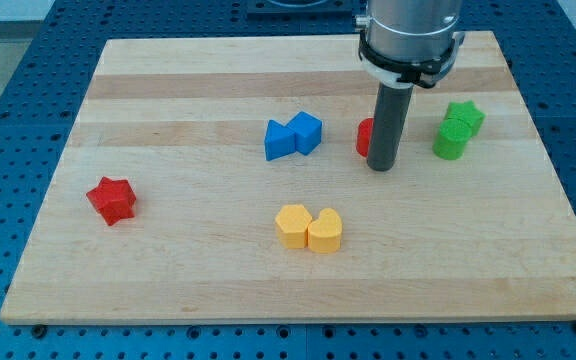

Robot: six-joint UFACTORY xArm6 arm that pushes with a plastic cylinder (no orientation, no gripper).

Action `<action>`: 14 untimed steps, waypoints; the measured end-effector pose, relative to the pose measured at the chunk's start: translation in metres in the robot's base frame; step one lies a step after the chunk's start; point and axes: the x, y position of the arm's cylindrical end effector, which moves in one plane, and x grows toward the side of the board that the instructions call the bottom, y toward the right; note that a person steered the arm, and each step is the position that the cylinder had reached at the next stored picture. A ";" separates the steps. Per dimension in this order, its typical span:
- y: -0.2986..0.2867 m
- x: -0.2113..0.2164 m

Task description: Nudge the group of blocks down a bit

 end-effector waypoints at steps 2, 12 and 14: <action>-0.035 -0.001; 0.045 -0.108; 0.144 -0.108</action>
